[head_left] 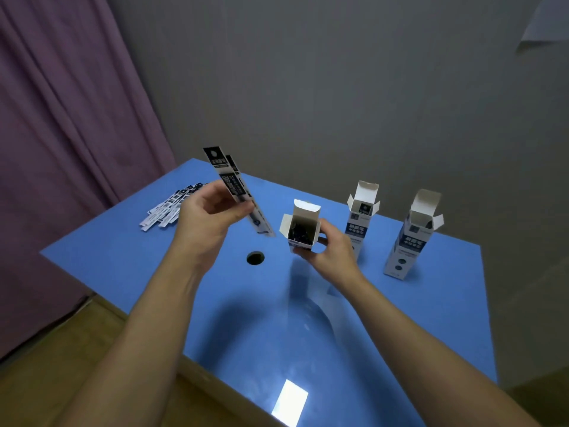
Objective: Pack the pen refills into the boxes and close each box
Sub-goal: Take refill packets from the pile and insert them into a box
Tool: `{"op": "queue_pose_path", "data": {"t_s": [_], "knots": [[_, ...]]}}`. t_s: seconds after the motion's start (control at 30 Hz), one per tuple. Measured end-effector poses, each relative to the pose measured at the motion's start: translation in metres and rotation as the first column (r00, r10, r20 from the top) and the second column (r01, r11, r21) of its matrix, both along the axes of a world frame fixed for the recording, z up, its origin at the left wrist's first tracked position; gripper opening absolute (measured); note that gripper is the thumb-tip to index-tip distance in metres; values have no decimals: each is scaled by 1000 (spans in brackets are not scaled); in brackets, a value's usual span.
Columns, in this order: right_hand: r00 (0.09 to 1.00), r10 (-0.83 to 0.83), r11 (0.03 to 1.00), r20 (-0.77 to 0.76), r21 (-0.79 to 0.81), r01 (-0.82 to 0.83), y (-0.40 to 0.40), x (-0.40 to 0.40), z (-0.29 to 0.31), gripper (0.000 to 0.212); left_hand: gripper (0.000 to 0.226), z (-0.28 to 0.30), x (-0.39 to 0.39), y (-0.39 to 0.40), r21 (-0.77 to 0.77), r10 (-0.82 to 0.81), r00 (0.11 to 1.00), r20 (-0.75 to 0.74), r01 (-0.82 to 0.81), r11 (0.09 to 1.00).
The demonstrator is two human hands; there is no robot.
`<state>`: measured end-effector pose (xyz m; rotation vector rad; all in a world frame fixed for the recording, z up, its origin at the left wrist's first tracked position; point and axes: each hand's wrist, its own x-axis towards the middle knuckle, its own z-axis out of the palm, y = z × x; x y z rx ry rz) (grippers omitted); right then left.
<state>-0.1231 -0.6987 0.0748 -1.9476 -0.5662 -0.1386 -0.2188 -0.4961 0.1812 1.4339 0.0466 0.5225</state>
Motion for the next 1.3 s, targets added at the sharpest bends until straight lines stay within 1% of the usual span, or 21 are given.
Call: {"op": "queue_pose_path", "data": {"t_s": [0.1, 0.2, 0.27, 0.33, 0.37, 0.5, 0.6, 0.7, 0.77, 0.83, 0.97, 1.0, 1.07, 1.17, 1.23, 1.3], "knots": [[999, 1, 1000, 44, 3, -1, -2, 2, -1, 46, 23, 12, -2, -13, -11, -27, 998, 62, 28, 1000], [998, 12, 1000, 66, 1, -12, -3, 3, -2, 47, 28, 20, -3, -24, -22, -89, 989, 119, 93, 995], [997, 20, 1000, 68, -4, -20, -4, 3, -3, 49, 30, 24, -3, -31, -15, -115, 984, 138, 118, 993], [997, 32, 1000, 67, -3, -31, -4, 2, -3, 50, 24, 24, -2, -36, -7, -124, 983, 136, 126, 992], [997, 38, 999, 72, -4, -38, -4, 2, -2, 51, 23, 24, 0, -38, -1, -125, 984, 127, 127, 992], [992, 63, 998, 106, -19, -61, -2, 0, 1, 52, 29, 22, 6, -43, 59, -137, 985, 101, 131, 990], [989, 82, 996, 121, -39, -78, 0, -1, 3, 49, 23, 19, 9, -46, 131, -175, 981, 79, 164, 978], [987, 94, 995, 130, -48, -89, 1, -2, 5, 45, 27, 14, 12, -47, 219, -193, 981, 23, 184, 958], [987, 89, 996, 136, -43, -84, 0, -3, 6, 44, 30, 9, 15, -46, 354, -145, 989, -42, 150, 923], [987, 86, 996, 133, -46, -80, -2, -3, 7, 44, 28, 2, 18, -45, 462, -84, 990, -110, 126, 878], [989, 87, 996, 123, -46, -82, -4, -2, 6, 44, 14, -14, 26, -42, 594, -12, 981, -195, 128, 794], [988, 89, 995, 124, -48, -83, -5, -1, 5, 45, 13, -17, 28, -42, 618, 13, 975, -220, 129, 776], [988, 92, 995, 125, -46, -87, -7, -2, 4, 47, 16, -20, 28, -42, 637, 31, 968, -250, 140, 758], [991, 95, 995, 100, -42, -91, -8, -4, 3, 48, 25, -16, 26, -44, 652, 17, 968, -250, 155, 742], [992, 91, 995, 88, -53, -87, -8, -6, 3, 47, 29, -14, 24, -44, 635, 6, 968, -252, 160, 756], [993, 93, 994, 75, -65, -88, -8, -7, 2, 46, 28, -13, 22, -43, 602, -10, 967, -255, 167, 781]]}}
